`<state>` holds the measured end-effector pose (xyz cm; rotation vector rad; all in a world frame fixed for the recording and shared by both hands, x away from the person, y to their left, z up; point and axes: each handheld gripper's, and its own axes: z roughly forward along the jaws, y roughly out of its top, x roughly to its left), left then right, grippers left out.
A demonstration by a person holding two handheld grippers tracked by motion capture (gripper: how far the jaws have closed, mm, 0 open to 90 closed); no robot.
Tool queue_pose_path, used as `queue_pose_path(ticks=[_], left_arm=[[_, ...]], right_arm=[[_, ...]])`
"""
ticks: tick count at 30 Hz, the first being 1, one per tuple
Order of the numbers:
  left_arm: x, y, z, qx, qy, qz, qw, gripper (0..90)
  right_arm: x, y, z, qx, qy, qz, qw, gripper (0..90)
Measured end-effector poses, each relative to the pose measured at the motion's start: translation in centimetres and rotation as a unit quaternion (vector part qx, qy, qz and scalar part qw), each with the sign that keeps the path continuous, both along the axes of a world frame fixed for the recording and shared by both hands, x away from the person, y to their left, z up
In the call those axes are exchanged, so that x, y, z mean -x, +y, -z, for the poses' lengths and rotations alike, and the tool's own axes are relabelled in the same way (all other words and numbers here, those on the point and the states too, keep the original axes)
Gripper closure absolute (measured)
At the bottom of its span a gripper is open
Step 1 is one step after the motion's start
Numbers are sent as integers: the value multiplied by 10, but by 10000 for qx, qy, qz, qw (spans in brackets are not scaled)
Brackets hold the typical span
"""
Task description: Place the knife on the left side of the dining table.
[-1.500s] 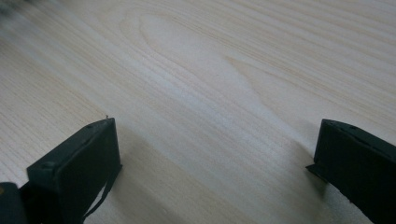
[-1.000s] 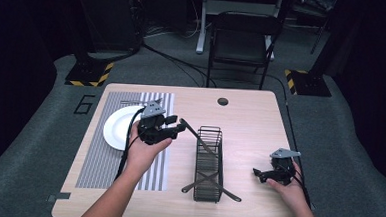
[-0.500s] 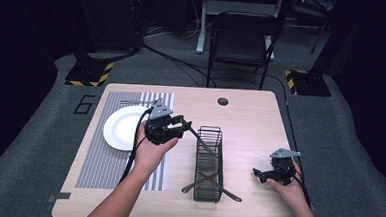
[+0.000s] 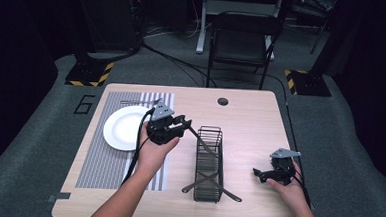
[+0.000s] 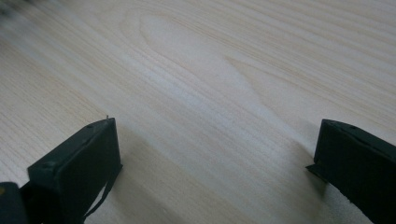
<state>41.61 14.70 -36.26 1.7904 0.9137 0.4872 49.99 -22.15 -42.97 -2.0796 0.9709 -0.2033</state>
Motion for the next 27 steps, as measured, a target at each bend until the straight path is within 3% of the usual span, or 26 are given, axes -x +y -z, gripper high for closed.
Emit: queue_pose_path(ticks=[1, 7, 17, 24, 27], left_arm=[[0, 0, 1, -21, -44, -42, 10000, 714], [1, -1, 1, -55, -90, -91, 9999, 724], [0, -6, -3, 111, -15, -108, 9999, 753], [3, -24, -11, 347, -157, 148, 9992, 791], [5, -29, -14, 337, -161, 236, 9990, 799]], right_arm=[[0, 0, 0, -1, 3, -2, 10000, 0], [0, 0, 0, -21, -2, 32, 10000, 0], [0, 0, 0, -20, -2, 32, 10000, 0], [0, 0, 0, -17, 9, -13, 10000, 0], [0, 0, 0, -17, 7, -13, 10000, 0]])
